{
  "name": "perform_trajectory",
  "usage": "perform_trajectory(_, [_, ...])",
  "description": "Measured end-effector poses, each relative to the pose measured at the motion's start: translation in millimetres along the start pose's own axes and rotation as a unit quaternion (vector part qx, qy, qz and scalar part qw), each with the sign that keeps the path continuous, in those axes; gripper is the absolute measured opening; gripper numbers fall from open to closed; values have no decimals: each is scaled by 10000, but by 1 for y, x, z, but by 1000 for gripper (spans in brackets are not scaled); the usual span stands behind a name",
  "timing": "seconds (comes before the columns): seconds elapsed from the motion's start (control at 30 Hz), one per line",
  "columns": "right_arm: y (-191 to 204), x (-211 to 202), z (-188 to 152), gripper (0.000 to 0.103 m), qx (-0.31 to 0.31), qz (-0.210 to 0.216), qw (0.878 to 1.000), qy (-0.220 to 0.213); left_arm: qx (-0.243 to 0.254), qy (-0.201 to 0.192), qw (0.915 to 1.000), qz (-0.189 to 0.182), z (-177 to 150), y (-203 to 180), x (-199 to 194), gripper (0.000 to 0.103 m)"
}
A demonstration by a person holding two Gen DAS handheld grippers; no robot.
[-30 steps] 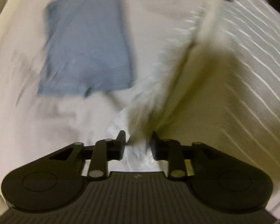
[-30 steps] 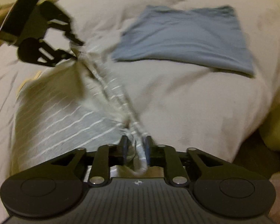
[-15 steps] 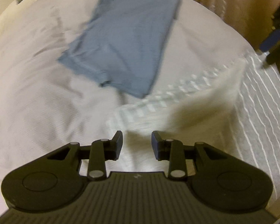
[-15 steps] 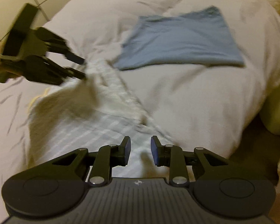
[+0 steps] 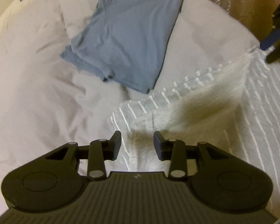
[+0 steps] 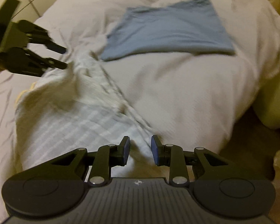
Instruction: Fold clothes
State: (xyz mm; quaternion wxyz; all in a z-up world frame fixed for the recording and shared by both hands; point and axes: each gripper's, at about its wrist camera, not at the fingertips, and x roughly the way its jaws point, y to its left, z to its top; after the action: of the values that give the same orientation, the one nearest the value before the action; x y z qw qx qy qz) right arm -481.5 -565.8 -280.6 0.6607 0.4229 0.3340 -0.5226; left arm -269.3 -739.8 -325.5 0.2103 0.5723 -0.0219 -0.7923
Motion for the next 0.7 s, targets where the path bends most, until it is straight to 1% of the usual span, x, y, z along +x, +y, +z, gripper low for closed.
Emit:
perform_trajectory(0.03, [-5, -3, -3, 29, 56, -34, 10000, 7, -12, -84, 9999, -83, 3, -3, -5, 33])
perform_trajectory(0.13, [-6, -3, -8, 29, 6, 4, 10000, 65, 39, -342, 9981, -513, 15, -24, -12, 33])
perform_trajectory(0.23, [-7, 1, -10, 30, 21, 69, 9999, 127, 194, -384, 9964, -726, 26, -49, -2, 34])
perform_trajectory(0.33, [-19, 2, -7, 30, 432, 86, 9990, 95, 173, -205, 9975, -652, 30, -61, 19, 35])
perform_trajectory(0.37, [-23, 2, -6, 32, 560, 98, 9983, 80, 77, -113, 9981, -605, 29, -60, 26, 36])
perform_trajectory(0.4, [-25, 1, -7, 35, 640, 110, 9979, 77, -49, -48, 9982, -594, 29, -58, 32, 40])
perform_trajectory(0.43, [-28, 1, -8, 38, 704, 146, 9974, 90, -197, 3, 9979, -615, 27, -56, 37, 41])
perform_trajectory(0.5, [-32, 1, -12, 41, 831, 256, 9961, 134, -427, 65, 9969, -664, 25, -51, 42, 42])
perform_trajectory(0.57, [-39, 2, -14, 41, 1143, 404, 9925, 139, -458, 56, 9969, -642, 24, -51, 41, 42])
perform_trajectory(0.6, [-43, 3, -15, 41, 1327, 484, 9899, 135, -467, 51, 9970, -616, 24, -51, 39, 42])
perform_trajectory(0.63, [-45, 3, -15, 31, 1432, 549, 9881, 122, -515, 24, 9971, -561, 24, -50, 36, 41])
perform_trajectory(0.67, [-45, 4, -13, 24, 1461, 600, 9874, 100, -569, -6, 9971, -500, 24, -49, 32, 39])
perform_trajectory(0.7, [-46, 4, -12, 22, 1491, 651, 9867, 78, -624, -36, 9971, -439, 24, -48, 28, 37])
